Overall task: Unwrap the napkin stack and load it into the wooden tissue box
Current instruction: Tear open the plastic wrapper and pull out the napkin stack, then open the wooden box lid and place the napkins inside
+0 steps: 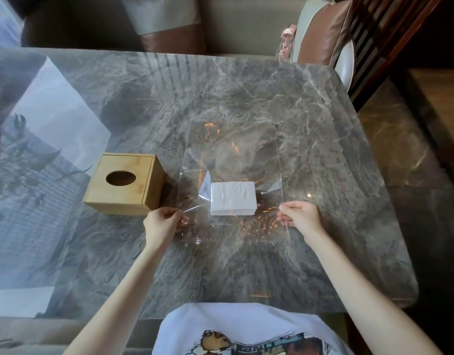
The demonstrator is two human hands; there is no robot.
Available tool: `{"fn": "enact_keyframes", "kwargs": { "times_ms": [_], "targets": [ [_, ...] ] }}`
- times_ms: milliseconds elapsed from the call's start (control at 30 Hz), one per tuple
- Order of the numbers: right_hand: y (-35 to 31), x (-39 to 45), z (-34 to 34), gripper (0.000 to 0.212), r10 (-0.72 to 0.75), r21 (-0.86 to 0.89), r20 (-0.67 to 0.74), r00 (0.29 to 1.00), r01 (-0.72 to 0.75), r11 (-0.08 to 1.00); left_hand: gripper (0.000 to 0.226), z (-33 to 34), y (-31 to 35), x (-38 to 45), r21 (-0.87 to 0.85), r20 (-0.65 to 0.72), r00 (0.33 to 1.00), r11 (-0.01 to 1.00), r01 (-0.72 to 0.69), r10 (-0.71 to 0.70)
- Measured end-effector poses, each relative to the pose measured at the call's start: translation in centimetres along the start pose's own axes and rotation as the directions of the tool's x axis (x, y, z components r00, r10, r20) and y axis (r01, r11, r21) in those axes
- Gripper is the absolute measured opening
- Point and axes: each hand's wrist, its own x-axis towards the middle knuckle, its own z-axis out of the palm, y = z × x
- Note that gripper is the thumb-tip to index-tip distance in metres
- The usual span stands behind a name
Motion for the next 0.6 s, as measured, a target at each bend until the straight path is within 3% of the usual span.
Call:
{"fn": "enact_keyframes", "kwargs": {
  "times_ms": [200, 300, 367, 467, 533, 600],
  "targets": [
    [0.0, -0.3, 0.7, 0.020, -0.088, -0.145, -0.067, 0.994, 0.078, 0.986, 0.014, -0.7, 0.1, -0.5, 0.174, 0.024, 0.996, 0.981, -0.084, 0.081],
    [-0.6, -1.5, 1.0, 0.026, -0.273, -0.429, -0.174, 0.946, 0.176, 0.886, 0.016, -2.0, 0.4, -1.1, 0.378, -0.011, 0.965, 0.894, -0.239, 0.262],
    [-1.6, -2.7, 2.0, 0.024, -0.400, -0.539, -0.161, 0.902, 0.259, 0.801, 0.014, -3.0, 1.1, -1.6, 0.449, 0.011, 0.900, 0.802, -0.393, 0.435],
    [-3.2, -4.2, 4.6, 0.021, -0.526, -0.613, -0.063, 0.848, 0.383, 0.691, 0.012, -4.8, 2.5, -2.2, 0.502, 0.137, 0.722, 0.581, -0.641, 0.678],
    [-4.5, -5.0, 6.6, 0.025, -0.608, -0.649, 0.022, 0.794, 0.474, 0.595, 0.018, -6.2, 3.4, -1.5, 0.550, 0.163, 0.642, 0.471, -0.690, 0.750],
    [-6.0, -5.6, 8.8, 0.030, -0.671, -0.669, 0.094, 0.735, 0.546, 0.504, 0.029, -7.5, 4.4, 0.1, 0.577, 0.192, 0.603, 0.408, -0.707, 0.774]
  ]
}}
